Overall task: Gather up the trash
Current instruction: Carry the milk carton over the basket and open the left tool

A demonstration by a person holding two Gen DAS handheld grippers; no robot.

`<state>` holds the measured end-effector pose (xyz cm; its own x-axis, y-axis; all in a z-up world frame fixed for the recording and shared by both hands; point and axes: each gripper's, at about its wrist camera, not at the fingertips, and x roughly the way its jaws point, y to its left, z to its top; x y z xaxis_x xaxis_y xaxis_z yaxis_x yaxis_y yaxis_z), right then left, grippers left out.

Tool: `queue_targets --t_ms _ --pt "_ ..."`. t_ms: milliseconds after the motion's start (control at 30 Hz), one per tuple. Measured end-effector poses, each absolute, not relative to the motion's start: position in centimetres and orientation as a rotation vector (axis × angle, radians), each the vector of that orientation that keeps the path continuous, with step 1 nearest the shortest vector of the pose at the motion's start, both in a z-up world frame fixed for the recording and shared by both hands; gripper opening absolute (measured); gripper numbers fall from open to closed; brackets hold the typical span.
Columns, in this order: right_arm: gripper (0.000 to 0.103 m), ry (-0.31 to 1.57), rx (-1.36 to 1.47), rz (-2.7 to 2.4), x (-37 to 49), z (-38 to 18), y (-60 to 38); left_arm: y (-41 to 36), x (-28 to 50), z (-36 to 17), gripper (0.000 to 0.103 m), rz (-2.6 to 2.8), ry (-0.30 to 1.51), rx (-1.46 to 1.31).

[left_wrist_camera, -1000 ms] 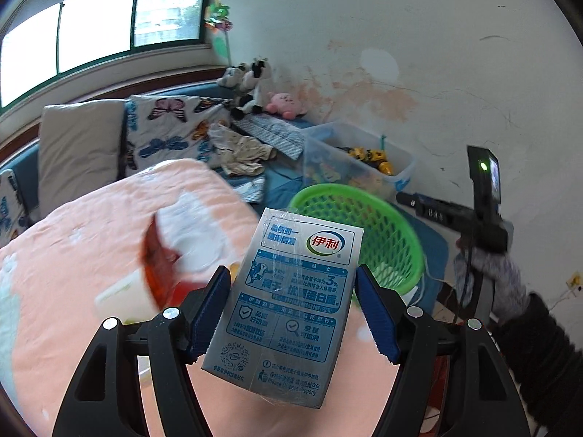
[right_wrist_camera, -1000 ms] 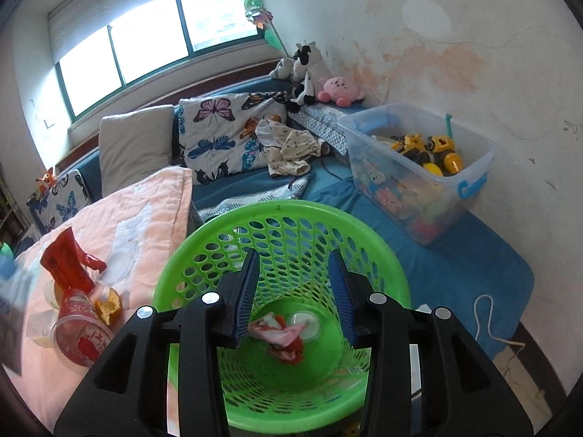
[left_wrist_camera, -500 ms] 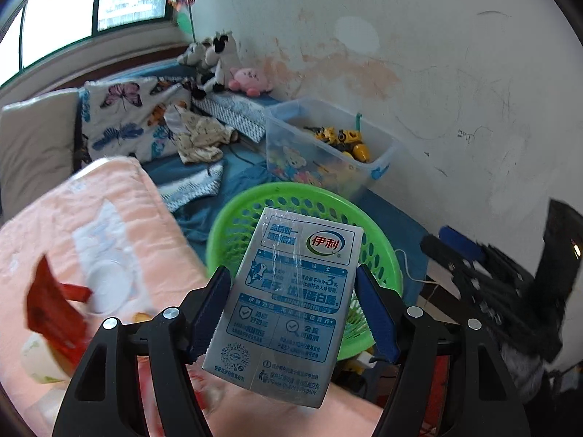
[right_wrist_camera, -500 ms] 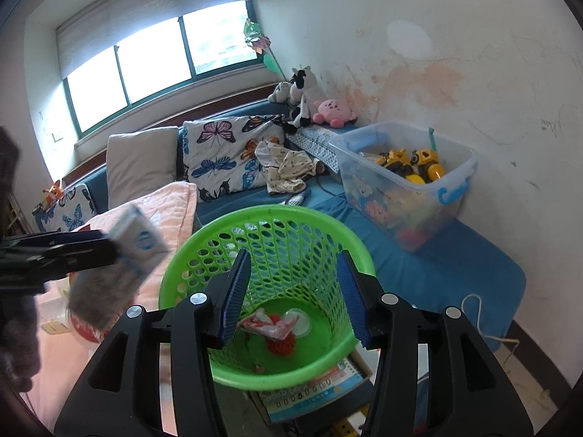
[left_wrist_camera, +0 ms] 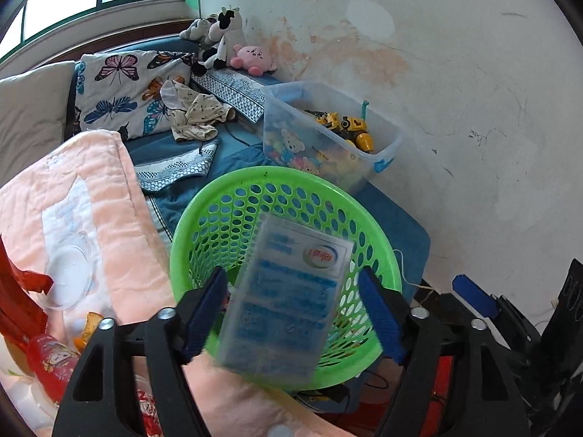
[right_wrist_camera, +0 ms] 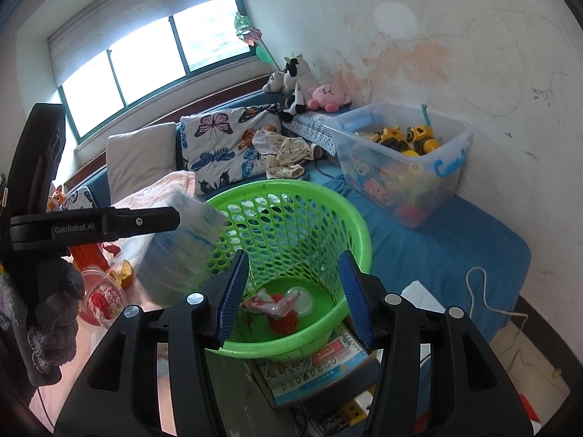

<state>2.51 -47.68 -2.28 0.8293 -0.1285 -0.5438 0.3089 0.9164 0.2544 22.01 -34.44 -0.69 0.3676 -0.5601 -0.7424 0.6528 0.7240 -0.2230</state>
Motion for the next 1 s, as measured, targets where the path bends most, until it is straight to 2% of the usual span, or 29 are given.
queue_targets --t_ms 267,633,1000 --pt "0.054 0.541 0.316 -0.19 2.1 -1.8 -45.4 -31.5 20.1 1.3 0.078 -0.792 0.851 0.095" --pt "0.057 0.564 0.269 -0.033 2.7 -1.4 -39.7 -23.2 18.2 3.3 0.078 -0.698 0.797 0.062" --pt "0.057 0.651 0.237 0.151 5.3 -2.9 -33.7 -15.9 17.9 3.2 0.078 -0.58 0.789 -0.019"
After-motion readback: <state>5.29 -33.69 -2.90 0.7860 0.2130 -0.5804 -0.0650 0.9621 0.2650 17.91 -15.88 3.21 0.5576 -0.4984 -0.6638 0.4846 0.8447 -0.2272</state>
